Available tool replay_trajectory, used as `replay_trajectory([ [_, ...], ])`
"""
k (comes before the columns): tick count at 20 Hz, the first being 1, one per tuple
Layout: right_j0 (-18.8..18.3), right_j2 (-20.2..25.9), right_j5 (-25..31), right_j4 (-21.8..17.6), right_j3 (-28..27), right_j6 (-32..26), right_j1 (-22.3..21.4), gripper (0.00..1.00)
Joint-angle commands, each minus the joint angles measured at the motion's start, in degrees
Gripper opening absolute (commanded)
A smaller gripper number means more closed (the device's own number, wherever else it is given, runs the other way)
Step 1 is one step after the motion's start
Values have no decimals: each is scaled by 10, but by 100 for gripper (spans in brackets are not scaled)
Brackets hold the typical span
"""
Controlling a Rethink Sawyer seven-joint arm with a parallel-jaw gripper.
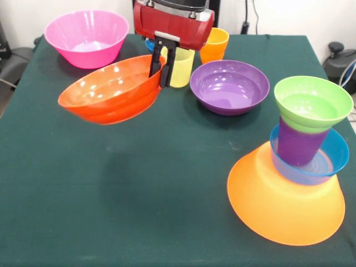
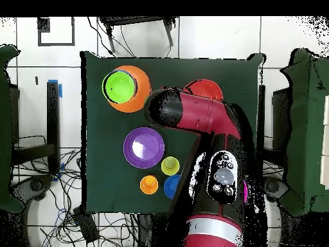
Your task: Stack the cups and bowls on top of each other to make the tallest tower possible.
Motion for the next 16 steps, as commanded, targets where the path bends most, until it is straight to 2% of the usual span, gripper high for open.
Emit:
replay_trajectory([
  [1,-51,82,56,-57,11,-112,-28,0],
  [5,-42,94,101,-56,-33,-102,-24,0],
  [11,16,62,195,-79,-132,-61,-11,0],
  [16,61,33,337,-119,-231,-58,21,0],
])
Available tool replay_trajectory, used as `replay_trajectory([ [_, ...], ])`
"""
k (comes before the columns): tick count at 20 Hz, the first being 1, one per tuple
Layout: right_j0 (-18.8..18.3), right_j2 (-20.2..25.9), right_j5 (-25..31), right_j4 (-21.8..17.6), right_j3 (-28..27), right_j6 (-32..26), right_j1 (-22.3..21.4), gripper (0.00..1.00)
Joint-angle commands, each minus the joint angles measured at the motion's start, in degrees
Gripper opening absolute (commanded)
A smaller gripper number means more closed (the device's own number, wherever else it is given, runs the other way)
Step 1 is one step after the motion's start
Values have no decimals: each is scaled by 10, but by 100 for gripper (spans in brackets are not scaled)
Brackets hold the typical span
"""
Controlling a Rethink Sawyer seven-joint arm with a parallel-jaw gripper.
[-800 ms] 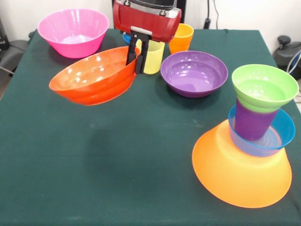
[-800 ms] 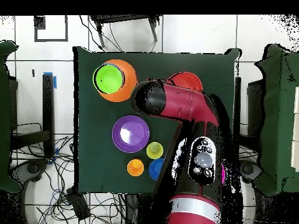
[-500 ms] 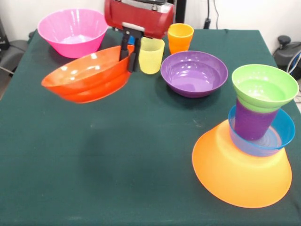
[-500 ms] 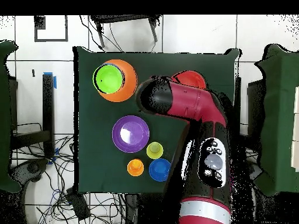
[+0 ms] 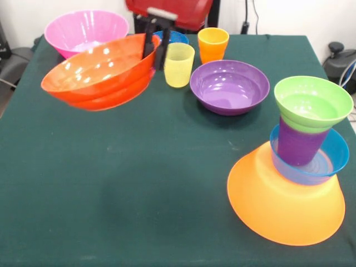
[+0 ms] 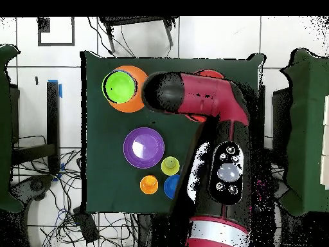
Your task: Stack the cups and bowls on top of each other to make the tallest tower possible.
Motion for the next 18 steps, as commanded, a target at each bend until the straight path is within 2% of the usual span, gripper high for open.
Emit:
replay_trajectory([
  [1,70,15,225,-80,-159,-62,41,0],
  [3,88,8,260,-102,-198,-67,51,0],
  [7,114,2,372,-128,-277,-86,68,0],
  [9,126,-5,400,-140,-303,-84,72,0],
  [12,144,-13,385,-152,-307,-56,75,0],
  [16,163,-14,295,-155,-282,12,90,0],
  [18,172,-15,282,-155,-283,33,99,0],
])
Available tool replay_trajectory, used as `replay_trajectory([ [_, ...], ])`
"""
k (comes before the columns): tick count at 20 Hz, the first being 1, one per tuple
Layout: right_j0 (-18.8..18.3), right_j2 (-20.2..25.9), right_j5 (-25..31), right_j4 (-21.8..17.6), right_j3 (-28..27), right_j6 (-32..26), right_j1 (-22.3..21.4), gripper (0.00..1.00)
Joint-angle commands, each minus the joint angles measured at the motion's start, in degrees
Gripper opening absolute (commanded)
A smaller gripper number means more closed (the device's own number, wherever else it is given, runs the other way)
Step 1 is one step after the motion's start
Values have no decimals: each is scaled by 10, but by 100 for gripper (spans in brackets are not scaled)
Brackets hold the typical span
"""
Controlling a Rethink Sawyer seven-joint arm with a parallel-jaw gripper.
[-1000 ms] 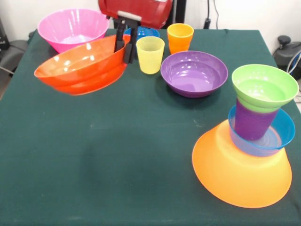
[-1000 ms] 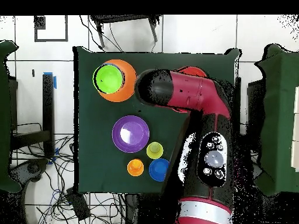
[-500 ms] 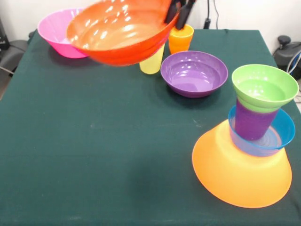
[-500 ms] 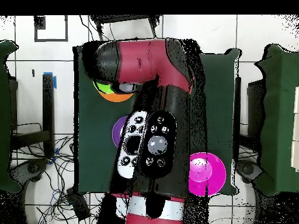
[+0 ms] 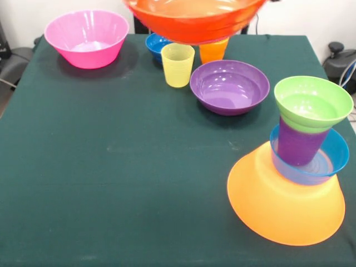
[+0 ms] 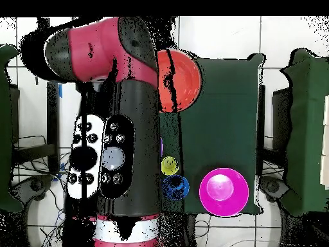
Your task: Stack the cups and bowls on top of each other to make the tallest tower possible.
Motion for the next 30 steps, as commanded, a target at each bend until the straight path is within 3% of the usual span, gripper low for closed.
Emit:
replay_trajectory([
  [1,25,13,-39,-53,-28,38,60,0],
  [4,38,3,-52,-48,-26,68,69,0],
  [9,53,-2,-113,-27,28,112,73,0],
  [16,78,-34,-71,-26,17,83,81,0],
  [24,89,-43,-104,-16,49,78,68,0],
  [26,94,-49,-112,-16,67,86,61,0],
  [30,92,-34,-120,30,137,122,37,0],
])
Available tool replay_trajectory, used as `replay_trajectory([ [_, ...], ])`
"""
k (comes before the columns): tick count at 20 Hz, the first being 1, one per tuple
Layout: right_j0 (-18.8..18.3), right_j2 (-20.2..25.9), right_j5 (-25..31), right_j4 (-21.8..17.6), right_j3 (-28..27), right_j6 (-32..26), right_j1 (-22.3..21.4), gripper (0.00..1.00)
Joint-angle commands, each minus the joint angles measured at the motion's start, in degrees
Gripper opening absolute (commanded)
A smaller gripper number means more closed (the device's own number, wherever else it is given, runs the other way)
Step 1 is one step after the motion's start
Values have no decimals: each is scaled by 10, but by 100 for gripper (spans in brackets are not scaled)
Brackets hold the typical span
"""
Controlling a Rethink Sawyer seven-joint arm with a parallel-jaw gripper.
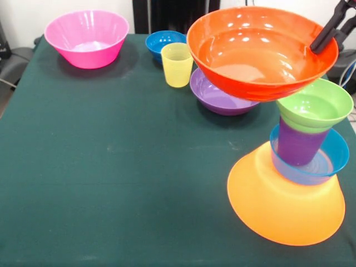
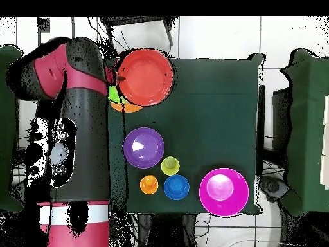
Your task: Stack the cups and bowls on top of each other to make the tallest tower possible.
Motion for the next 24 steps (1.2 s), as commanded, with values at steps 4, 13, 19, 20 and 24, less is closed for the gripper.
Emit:
replay_trajectory([
  [4,8,33,-56,58,187,150,-50,0],
  [13,36,29,-124,104,268,217,-63,0],
  [19,56,13,-169,81,259,224,-55,0],
  [20,56,15,-173,81,258,222,-55,0],
  [24,71,0,-179,62,237,222,-46,0],
])
